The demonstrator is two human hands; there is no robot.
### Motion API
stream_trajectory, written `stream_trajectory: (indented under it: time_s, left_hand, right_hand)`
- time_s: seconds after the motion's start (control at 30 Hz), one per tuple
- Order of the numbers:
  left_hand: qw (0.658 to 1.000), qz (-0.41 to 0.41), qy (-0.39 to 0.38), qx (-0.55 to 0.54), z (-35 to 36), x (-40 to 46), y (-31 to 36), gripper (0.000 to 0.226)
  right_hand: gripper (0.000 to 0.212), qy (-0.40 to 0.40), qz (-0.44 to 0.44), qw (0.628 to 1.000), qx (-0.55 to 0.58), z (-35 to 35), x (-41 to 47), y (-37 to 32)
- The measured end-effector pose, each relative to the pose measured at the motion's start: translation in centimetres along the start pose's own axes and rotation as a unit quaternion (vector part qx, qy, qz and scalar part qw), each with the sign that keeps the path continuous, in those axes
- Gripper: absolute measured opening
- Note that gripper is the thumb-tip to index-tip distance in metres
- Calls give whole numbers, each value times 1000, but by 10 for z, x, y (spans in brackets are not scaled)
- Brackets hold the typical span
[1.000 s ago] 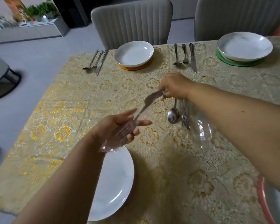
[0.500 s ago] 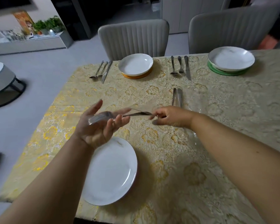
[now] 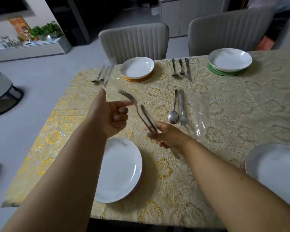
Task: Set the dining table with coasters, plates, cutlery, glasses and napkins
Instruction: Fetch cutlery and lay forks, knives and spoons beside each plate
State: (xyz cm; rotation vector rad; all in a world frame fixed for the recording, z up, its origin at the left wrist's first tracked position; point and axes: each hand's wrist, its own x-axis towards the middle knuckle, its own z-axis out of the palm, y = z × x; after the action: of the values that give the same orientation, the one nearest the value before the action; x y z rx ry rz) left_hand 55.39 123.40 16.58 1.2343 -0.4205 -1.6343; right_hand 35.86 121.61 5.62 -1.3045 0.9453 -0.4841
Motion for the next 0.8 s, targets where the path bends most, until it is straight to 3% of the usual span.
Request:
stream_trajectory:
  time_s: [0.1,0.23,0.33,0.43,0.53,0.6,0.67,0.8]
  left_hand:
    - [991,96,30,94,14,-7,4,85]
    - [950,222,75,207,20,-5,0,19]
    - [943,267,128,151,16,2,5,26]
    - [939,287,180,60,2,8,22,22]
    - [905,323,277,16,-18,17,39,21]
    - [883,322,342,9,-30,26,40,20]
    - [883,295,366,-14,-37,38,28,15]
    - [936,168,310,2,-34,63,-11,11]
  right_hand:
    - [17,-7,1,1000,14,5,-3,1]
    - [32,-33,3,999,-18,2,-9,-1]
    - [38,-38,27,997,-56,-2,-14,0]
    - [23,-32,53,992,-114,-7,-21,7]
    - [20,-44,103,983,-145,-21,-30,14]
    - [25,-30,145,978,-149,-37,-36,18]
    - [29,2,172,972,-161,-53,-44,21]
    - [27,88,185,977,-54,-67,-54,22]
